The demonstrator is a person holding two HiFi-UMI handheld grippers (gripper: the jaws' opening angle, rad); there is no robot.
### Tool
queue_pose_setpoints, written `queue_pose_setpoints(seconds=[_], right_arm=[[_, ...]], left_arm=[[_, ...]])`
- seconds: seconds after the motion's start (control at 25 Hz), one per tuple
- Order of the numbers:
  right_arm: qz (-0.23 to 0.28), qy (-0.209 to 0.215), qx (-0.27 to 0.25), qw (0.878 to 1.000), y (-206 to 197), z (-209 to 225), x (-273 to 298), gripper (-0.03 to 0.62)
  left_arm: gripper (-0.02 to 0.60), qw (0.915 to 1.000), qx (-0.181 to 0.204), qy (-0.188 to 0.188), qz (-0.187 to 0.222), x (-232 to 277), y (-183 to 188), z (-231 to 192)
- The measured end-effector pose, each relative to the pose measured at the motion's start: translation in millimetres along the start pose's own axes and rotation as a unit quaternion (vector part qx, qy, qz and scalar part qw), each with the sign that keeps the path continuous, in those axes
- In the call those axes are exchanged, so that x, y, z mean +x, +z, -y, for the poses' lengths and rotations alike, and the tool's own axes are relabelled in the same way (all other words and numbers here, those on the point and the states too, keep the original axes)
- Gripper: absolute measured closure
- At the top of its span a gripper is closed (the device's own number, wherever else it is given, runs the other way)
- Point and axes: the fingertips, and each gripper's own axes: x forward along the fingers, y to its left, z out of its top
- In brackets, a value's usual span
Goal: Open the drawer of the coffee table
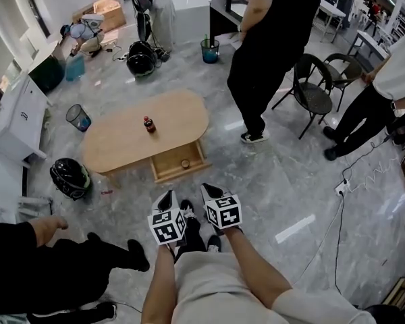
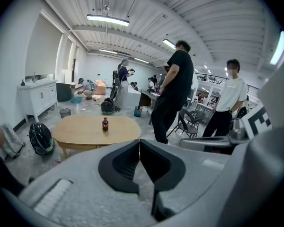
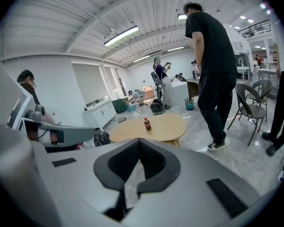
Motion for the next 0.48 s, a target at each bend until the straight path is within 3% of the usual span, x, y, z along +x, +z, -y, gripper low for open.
queue_pose_setpoints(seconds=[0.48], right_arm=[[-0.002, 0.004, -0.009, 1.0, -0.2, -3.3, -0.3, 0.579]], left_arm=[[0.569, 1.0, -0.003, 0.001, -0.003, -2.0, -6.5, 0.0]])
